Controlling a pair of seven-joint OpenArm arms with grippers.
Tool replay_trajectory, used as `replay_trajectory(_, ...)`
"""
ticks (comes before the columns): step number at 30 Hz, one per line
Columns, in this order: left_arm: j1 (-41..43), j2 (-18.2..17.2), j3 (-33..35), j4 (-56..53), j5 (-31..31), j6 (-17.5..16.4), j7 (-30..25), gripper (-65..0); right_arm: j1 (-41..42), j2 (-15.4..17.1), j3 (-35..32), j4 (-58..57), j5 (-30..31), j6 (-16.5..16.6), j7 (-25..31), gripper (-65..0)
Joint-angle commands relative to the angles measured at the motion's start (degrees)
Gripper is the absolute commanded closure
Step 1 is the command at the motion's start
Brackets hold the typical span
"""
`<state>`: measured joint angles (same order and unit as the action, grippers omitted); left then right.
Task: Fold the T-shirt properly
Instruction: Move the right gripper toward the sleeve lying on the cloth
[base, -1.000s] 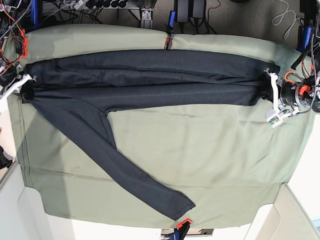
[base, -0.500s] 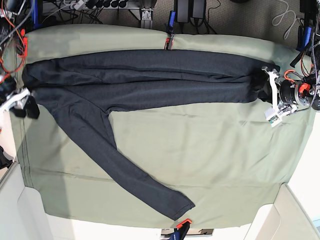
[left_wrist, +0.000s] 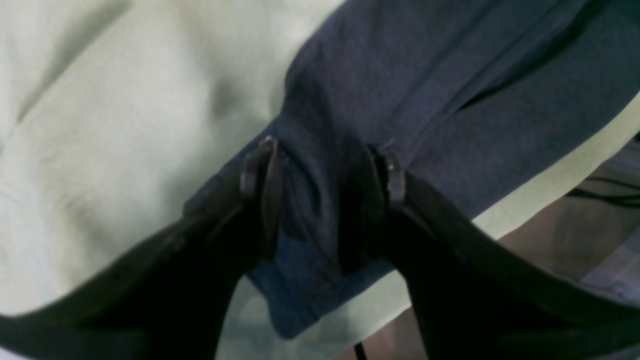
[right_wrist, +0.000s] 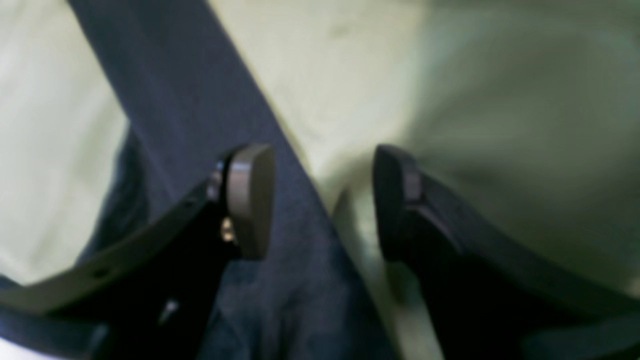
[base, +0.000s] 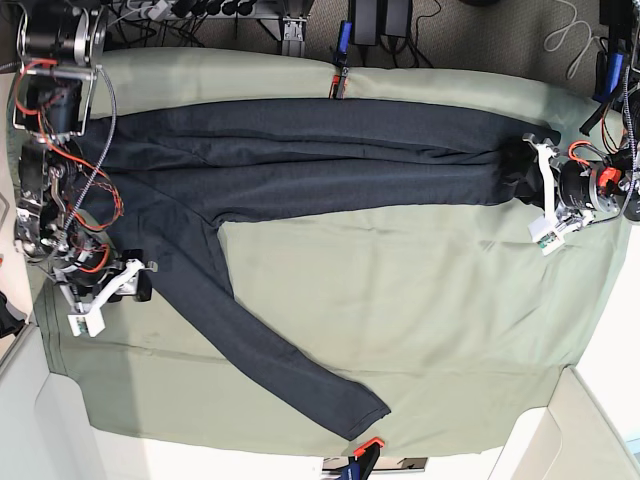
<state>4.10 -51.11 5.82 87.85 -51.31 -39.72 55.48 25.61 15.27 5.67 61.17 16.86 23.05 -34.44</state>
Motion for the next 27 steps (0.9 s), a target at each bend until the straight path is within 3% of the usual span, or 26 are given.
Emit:
replay_trajectory(1, -0.76, -1.40, -0.59, 0.70, -0.59, -0.28, -0.61, -29.0, 2.67, 0.55, -1.05, -0.87, 0.48, 0.26, 1.25, -31.7)
replay_trajectory(7, -0.94, -1.16, -0.59, 0.70, -0.55, -0.28, -0.68, -29.0, 4.07, -1.05, -5.46, -4.11, 1.77, 1.92, -1.22, -31.7)
replay_trajectory(17, -0.92, -1.14, -0.59, 0.70, -0.31, -0.28, -0.81, -29.0, 4.04, -6.75, -5.60, -3.04, 3.89, 4.42, -4.76, -31.6)
replay_trajectory(19, -0.92, -1.14, -0.59, 0.70, -0.33, -0.28, -0.81, -29.0, 4.07, -7.30, -5.60, -3.04, 3.91, 4.39, -5.07, -26.6)
replay_trajectory(23, -0.92, -1.14, -0.59, 0.70, -0.33, -0.28, -0.83, -29.0, 4.07, -7.52, -5.57, -3.02, 3.91, 4.42, -5.09, 0.0)
replay_trajectory(27, -0.98, -1.14, -0.59, 0.70, -0.37, -0.28, -0.83, -29.0, 4.02, -7.54, -5.57, -1.46, 5.07, 4.94, -7.13, 0.0)
